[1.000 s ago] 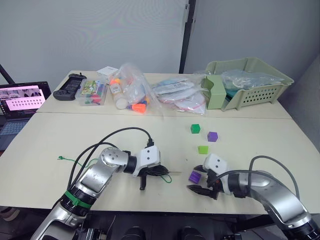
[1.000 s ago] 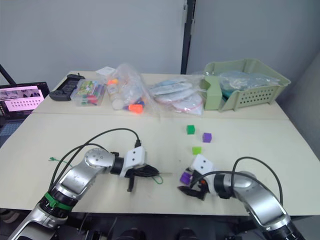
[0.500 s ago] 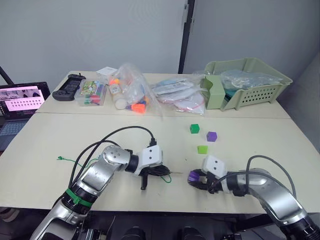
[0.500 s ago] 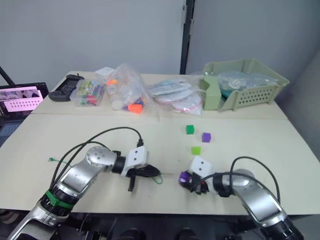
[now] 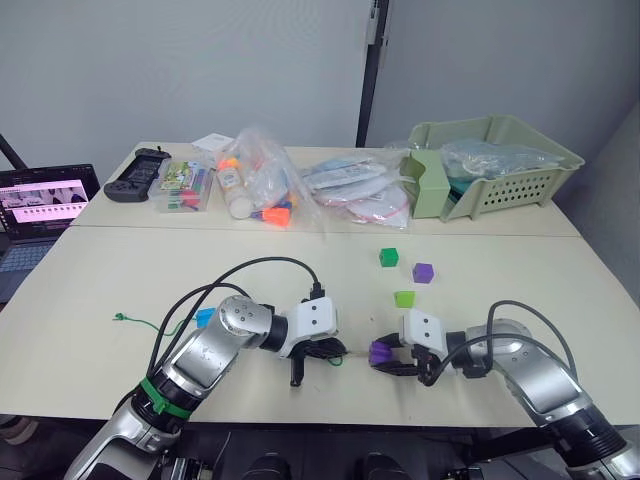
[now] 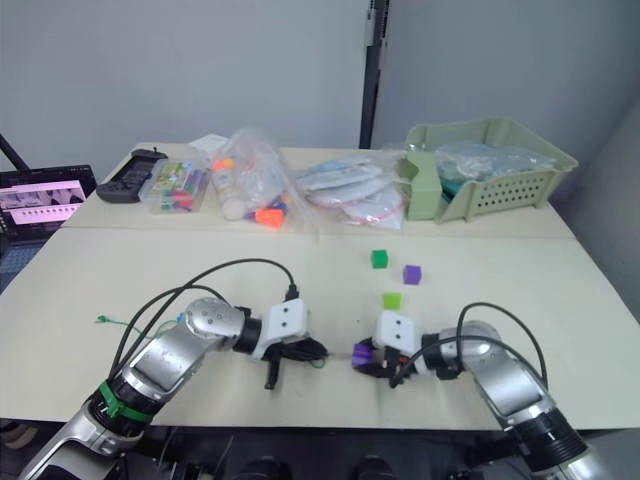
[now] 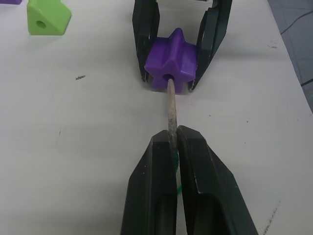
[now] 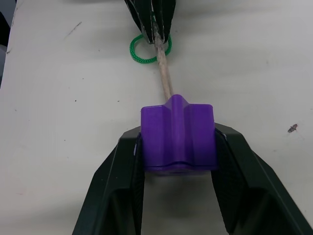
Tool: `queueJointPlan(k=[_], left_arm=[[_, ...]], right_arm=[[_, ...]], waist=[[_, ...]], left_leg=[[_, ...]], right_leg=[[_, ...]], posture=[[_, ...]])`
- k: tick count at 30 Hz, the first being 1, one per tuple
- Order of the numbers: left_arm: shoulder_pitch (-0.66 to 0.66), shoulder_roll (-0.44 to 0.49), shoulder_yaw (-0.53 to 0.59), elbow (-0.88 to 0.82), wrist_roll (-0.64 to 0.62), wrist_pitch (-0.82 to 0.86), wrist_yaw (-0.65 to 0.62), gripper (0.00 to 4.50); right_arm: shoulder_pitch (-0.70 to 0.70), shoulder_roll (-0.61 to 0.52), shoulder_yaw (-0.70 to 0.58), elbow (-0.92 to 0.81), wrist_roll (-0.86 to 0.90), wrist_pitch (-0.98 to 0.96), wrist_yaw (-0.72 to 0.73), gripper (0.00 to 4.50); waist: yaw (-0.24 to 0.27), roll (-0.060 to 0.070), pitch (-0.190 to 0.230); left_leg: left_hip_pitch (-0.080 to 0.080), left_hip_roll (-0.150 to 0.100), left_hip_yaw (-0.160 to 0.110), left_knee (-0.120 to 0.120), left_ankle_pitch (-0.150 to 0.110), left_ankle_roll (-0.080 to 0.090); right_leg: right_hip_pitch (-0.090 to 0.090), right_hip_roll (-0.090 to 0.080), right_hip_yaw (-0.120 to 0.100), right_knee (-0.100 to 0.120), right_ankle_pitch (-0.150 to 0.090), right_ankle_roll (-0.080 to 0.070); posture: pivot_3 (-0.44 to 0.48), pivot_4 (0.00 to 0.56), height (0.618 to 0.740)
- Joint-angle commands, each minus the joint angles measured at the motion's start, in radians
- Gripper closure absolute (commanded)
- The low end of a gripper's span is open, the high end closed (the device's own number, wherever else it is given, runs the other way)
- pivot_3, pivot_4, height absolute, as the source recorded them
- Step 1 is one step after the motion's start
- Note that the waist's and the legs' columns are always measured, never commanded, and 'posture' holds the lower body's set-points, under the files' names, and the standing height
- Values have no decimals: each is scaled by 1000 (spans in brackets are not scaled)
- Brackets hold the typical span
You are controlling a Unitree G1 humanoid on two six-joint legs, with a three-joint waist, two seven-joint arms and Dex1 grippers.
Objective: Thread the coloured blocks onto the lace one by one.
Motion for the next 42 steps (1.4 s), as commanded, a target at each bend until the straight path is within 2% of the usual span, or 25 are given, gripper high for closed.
queueJointPlan(k=[1, 22, 42], left_arm=[[-16, 7, -2, -44, 9, 23, 12, 4500], [-80, 46, -52, -127, 23, 208, 45, 4500], [-96, 20, -59, -110, 12, 178, 49, 4500]], right_arm=[[-4, -2, 9, 12, -17, -13, 17, 3131], [8, 2, 29, -6, -49, 9, 2, 3131], [15, 19, 39, -29, -58, 27, -7, 3131]], waist=[[0, 0, 0], [0, 0, 0], [-3, 0, 0]], left_leg=[[0, 0, 0, 0, 0, 0], [1, 0, 0, 0, 0, 0], [1, 0, 0, 0, 0, 0]], right_leg=[[0, 0, 0, 0, 0, 0], [1, 0, 0, 0, 0, 0], [1, 0, 0, 1, 0, 0]], posture=[[0, 150, 740], [0, 150, 740], [0, 150, 740]])
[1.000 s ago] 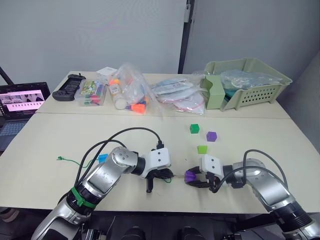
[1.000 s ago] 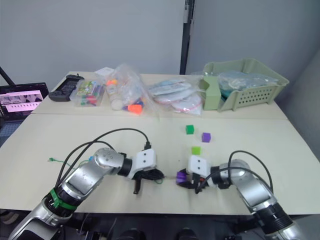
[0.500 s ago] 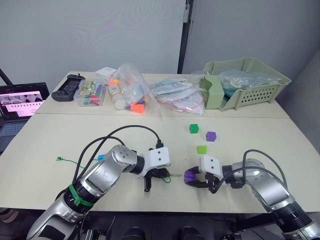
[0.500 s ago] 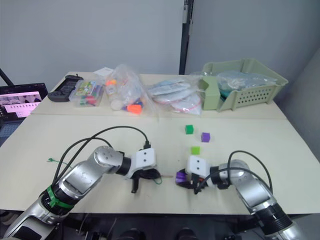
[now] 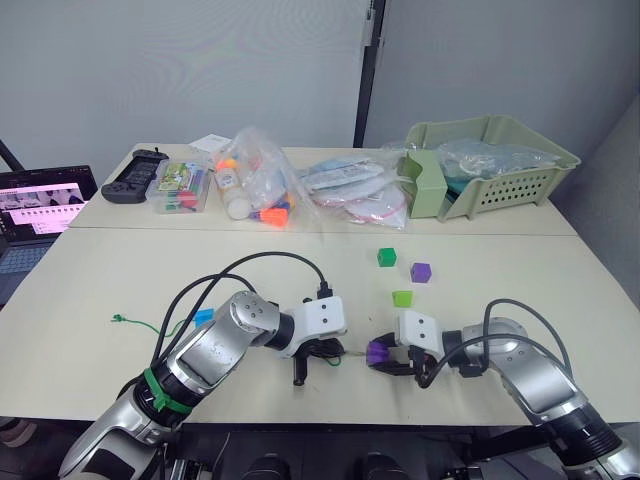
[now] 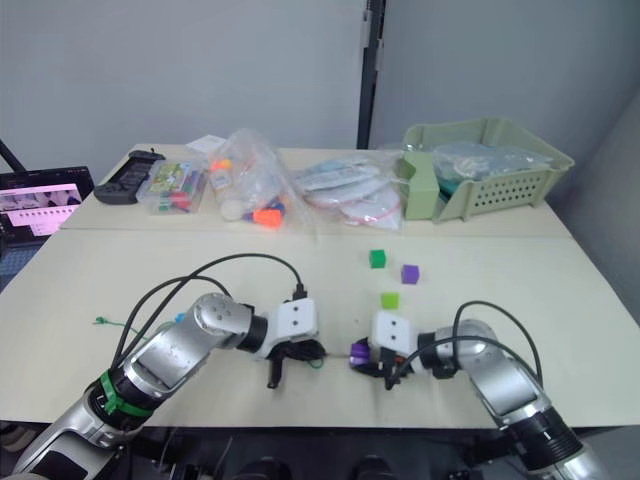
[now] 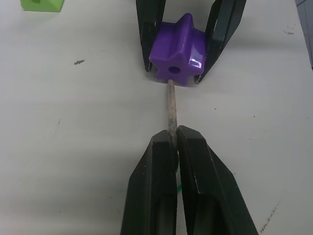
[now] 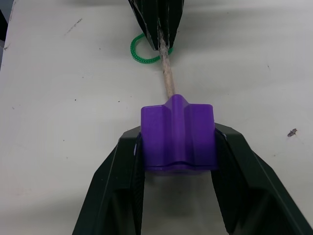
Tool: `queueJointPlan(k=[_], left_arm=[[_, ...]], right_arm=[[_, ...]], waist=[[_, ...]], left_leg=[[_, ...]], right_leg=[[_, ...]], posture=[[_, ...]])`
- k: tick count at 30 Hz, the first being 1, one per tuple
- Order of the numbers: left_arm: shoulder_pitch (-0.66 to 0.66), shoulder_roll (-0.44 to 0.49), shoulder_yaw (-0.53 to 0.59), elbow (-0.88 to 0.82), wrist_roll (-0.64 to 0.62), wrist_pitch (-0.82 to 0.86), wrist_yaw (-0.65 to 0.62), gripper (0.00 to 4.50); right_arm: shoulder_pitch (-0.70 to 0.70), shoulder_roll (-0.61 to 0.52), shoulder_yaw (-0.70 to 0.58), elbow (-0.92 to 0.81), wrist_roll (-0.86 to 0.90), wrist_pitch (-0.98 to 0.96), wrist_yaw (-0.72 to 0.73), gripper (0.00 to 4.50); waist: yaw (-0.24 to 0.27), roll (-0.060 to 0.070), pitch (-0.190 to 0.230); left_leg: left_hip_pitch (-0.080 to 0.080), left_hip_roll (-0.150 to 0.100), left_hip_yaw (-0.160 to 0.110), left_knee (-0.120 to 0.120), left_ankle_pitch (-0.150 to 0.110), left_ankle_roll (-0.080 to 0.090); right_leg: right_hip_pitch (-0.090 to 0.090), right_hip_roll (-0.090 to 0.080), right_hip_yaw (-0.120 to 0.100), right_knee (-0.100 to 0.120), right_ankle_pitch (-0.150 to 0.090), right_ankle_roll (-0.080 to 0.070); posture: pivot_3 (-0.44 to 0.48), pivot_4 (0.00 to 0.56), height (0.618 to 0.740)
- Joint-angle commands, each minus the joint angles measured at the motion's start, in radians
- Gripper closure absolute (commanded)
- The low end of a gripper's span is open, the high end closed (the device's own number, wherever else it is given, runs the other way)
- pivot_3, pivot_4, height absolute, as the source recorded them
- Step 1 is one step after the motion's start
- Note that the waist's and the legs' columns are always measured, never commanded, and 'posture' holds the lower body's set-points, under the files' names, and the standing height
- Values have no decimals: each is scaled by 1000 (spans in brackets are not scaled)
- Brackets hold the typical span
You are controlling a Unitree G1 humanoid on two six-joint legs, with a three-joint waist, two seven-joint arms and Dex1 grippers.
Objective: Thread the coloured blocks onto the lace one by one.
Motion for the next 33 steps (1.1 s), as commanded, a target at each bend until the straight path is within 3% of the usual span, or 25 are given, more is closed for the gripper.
queueJointPlan(k=[1, 13, 33], left_arm=[[-21, -5, 16, -21, -7, -27, 1, 4500], [-24, 26, 41, -30, -24, -29, -9, 4500], [-51, -6, 26, -24, -50, -35, -18, 4500]], right_arm=[[19, 8, 30, -8, -18, 12, 2, 3131], [20, 2, 25, 5, -18, 5, 7, 3131], [18, 8, 30, 4, -24, 13, -1, 3131]], waist=[[0, 0, 0], [0, 0, 0], [2, 0, 0]], left_leg=[[0, 0, 0, 0, 0, 0], [0, 0, 0, 0, 0, 0], [0, 0, 0, 0, 0, 0]], right_leg=[[0, 0, 0, 0, 0, 0], [0, 0, 0, 0, 0, 0], [0, 0, 0, 0, 0, 0]], posture=[[0, 150, 740], [0, 150, 740], [0, 150, 740]])
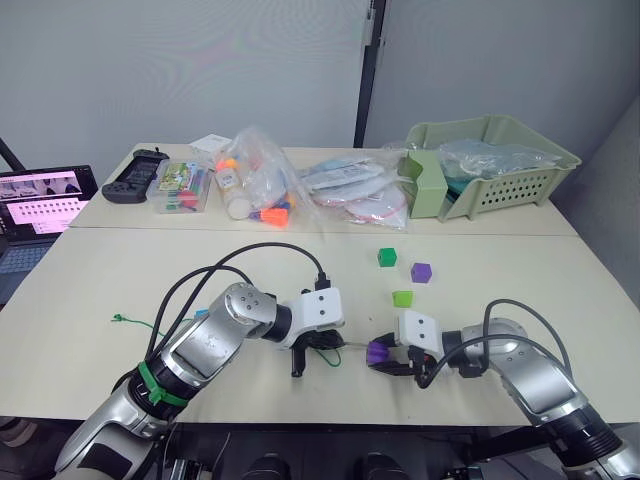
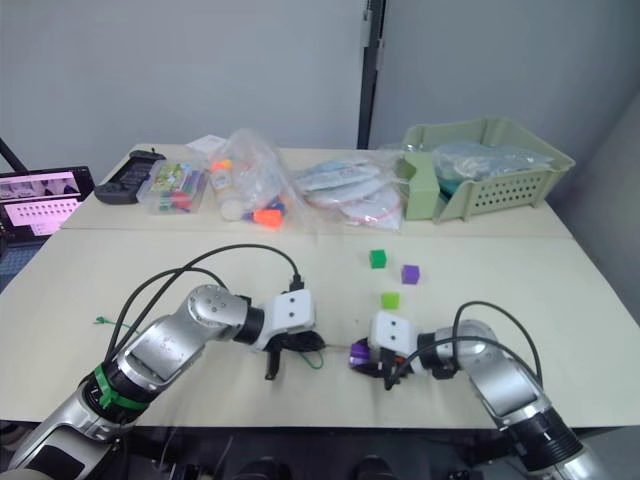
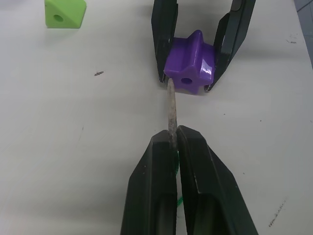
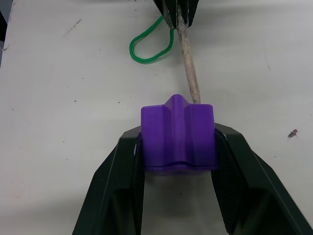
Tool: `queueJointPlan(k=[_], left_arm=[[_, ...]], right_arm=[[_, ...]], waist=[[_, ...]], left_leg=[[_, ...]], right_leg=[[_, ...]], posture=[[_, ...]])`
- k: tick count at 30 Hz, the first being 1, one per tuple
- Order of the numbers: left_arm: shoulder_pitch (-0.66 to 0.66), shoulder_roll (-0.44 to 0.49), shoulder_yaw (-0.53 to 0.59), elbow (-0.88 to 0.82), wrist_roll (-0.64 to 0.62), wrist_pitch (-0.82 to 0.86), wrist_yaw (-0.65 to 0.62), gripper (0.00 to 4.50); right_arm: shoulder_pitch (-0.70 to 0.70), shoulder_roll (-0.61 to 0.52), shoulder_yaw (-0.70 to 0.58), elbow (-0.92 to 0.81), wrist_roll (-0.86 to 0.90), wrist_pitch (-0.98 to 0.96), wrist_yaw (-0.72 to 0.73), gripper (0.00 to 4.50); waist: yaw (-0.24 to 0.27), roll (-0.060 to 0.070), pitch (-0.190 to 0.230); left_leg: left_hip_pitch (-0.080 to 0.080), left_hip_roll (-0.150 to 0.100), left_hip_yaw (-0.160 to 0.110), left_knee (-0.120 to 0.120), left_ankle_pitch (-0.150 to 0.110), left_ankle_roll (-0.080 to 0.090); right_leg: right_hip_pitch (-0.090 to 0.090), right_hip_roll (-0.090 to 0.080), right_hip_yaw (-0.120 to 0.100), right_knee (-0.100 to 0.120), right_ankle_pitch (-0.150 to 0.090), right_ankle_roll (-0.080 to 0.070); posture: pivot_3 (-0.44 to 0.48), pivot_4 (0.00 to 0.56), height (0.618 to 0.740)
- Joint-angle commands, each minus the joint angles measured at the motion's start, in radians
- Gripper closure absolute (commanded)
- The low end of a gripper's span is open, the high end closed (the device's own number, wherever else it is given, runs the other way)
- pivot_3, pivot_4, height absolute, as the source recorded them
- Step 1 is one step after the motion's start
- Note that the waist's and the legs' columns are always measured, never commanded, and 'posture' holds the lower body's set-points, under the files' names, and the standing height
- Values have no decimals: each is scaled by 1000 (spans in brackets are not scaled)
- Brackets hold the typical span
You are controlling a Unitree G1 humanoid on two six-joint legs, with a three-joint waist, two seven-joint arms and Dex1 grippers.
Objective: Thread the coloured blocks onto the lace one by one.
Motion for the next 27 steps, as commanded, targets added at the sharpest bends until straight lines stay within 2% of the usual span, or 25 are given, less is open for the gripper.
queueJointPlan(k=[1, 8, 14, 27], left_arm=[[-24, -27, 1, -20, -25, -17, -17, 4500], [-27, -46, -21, -3, -18, -24, -34, 4500], [-12, -11, -3, -27, -19, -7, -40, 4500], [-15, -12, 6, -36, -23, -7, -28, 4500]], right_arm=[[17, 8, 30, 4, -22, 14, -2, 3131], [24, 6, 24, -11, -20, 25, -8, 3131], [46, -2, 12, -21, -21, 25, -11, 3131], [28, 2, 18, -9, -23, 24, -3, 3131]], waist=[[0, 0, 0], [2, 0, 0], [2, 0, 0], [2, 0, 0]], left_leg=[[0, 0, 0, 0, 0, 0], [0, 0, 0, 0, 0, 0], [0, 0, 0, 1, 0, 0], [0, 0, 0, 1, 0, 0]], right_leg=[[0, 0, 0, 0, 0, 0], [0, 0, 0, 0, 0, 0], [1, 0, 0, 0, 0, 0], [0, 0, 0, 0, 0, 0]], posture=[[0, 150, 740], [0, 150, 740], [0, 150, 740], [0, 150, 740]])
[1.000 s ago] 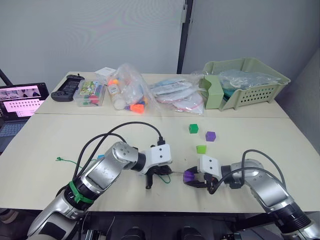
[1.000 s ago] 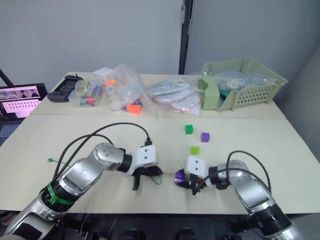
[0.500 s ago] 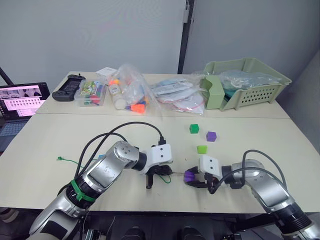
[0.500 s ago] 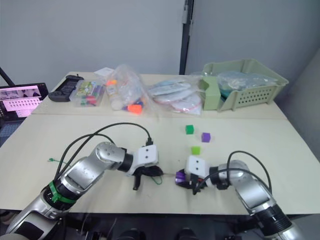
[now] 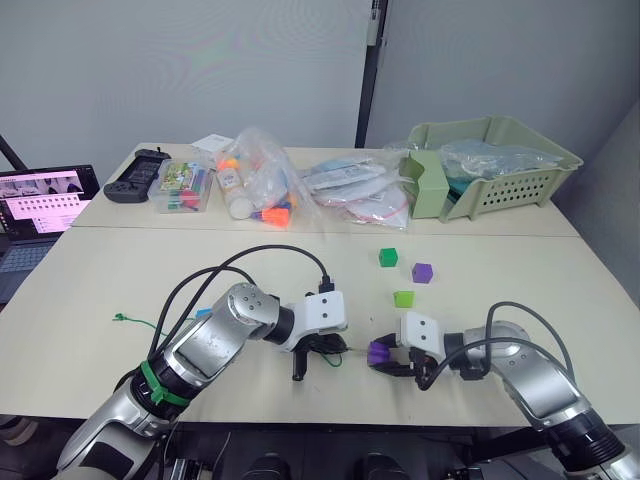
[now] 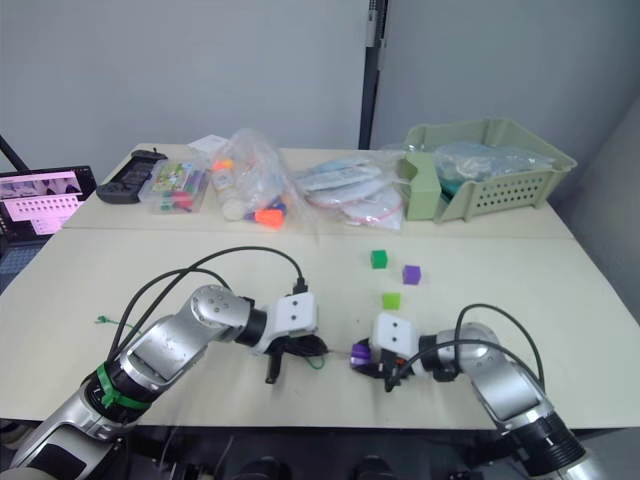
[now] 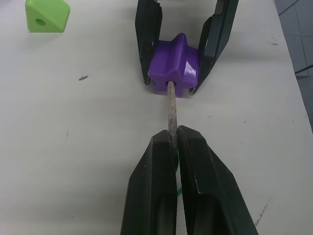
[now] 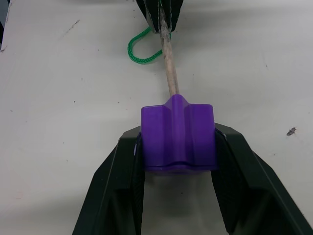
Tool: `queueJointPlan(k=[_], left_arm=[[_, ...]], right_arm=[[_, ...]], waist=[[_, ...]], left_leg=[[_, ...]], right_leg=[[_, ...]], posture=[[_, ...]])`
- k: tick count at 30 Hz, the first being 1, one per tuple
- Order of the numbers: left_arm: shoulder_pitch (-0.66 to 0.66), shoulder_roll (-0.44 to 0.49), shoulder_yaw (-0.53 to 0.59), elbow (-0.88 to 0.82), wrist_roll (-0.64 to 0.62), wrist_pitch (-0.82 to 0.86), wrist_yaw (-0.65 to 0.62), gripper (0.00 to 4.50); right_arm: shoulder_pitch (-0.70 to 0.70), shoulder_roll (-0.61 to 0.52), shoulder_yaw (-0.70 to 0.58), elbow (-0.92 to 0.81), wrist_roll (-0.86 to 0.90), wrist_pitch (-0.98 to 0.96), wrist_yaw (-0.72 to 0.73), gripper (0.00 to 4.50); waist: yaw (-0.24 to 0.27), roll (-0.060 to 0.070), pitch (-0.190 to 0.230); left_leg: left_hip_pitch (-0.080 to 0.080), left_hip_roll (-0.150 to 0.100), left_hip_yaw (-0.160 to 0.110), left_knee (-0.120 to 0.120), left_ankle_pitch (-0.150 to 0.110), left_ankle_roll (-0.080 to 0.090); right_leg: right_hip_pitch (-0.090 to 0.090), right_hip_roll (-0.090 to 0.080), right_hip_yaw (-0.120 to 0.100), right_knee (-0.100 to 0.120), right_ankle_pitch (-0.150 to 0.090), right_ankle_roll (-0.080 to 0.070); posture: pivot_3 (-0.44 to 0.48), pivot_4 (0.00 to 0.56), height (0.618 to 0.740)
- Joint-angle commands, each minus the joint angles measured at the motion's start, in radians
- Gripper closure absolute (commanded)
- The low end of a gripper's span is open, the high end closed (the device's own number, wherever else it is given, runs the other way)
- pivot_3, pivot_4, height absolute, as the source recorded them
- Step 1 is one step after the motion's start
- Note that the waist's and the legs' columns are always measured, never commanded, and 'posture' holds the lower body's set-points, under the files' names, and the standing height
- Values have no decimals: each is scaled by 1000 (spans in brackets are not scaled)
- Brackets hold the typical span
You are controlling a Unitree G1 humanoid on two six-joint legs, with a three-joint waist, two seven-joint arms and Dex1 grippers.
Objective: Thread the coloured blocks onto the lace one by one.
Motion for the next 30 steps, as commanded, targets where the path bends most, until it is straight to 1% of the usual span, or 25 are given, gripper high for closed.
queueJointPlan(k=[1, 4, 12, 17, 19, 24, 26, 28, 29, 30], left_arm=[[-9, -20, 15, -26, -18, -18, 4, 4500], [-11, -40, 4, -3, -20, -43, -4, 4500], [1, -166, -25, 118, -16, -123, 8, 4500], [4, -212, -33, 154, -1, -187, 11, 4500], [-3, -223, -36, 160, 5, -193, 14, 4500], [8, -218, -33, 161, 7, -198, 6, 4500], [13, -233, -31, 179, 2, -217, 7, 4500], [39, -240, -28, 221, 4, -279, 7, 4500], [48, -238, -25, 231, 1, -300, -4, 3939], [53, -237, -22, 237, 0, -316, -13, 3777]], right_arm=[[5, 2, 30, 11, -18, 11, 10, 3131], [4, 3, 30, 9, -18, 14, 10, 3131], [15, 2, 24, -9, -19, 27, 3, 3131], [20, 0, 20, -14, -20, 31, 0, 3131], [23, -1, 19, -16, -20, 32, 0, 3131], [24, 1, 18, -20, -20, 33, -3, 3131], [24, 3, 19, -20, -21, 33, -4, 3131], [25, 6, 21, -24, -21, 35, -7, 3131], [26, 7, 22, -25, -21, 35, -8, 3131], [26, 7, 22, -26, -21, 35, -8, 3131]], waist=[[0, 0, 0], [0, 0, 0], [4, 0, 0], [2, 0, 0], [2, 0, 0], [3, 0, 0], [3, 0, 0], [4, 0, 0], [4, 0, 0], [5, 0, 0]], left_leg=[[0, 0, 0, 0, 0, 0], [0, 0, 0, 0, 0, 0], [0, -1, 0, 2, 0, 0], [0, -1, 0, 2, 0, 0], [0, -1, 0, 2, 0, 0], [0, -1, 0, 2, 0, 0], [0, -1, 0, 2, 0, 0], [0, -1, 0, 2, 0, 0], [1, -1, 0, 2, 0, 0], [3, -1, 0, 2, 0, 0]], right_leg=[[0, 0, 0, 0, 0, 0], [0, 0, 0, 0, 0, 0], [1, 0, 0, 0, 0, 0], [1, 0, 0, 0, 0, 0], [1, 0, 0, 0, 0, 0], [1, 0, 0, 0, 0, 0], [1, 0, 0, 0, 0, 0], [2, -1, 0, 0, 0, 0], [3, -1, 0, 0, 0, 0], [5, -1, -1, -1, 0, 0]], posture=[[0, 150, 740], [0, 150, 740], [0, 150, 740], [0, 150, 740], [0, 150, 740], [0, 150, 740], [0, 150, 740], [0, 150, 740], [0, 150, 740], [0, 150, 740]])
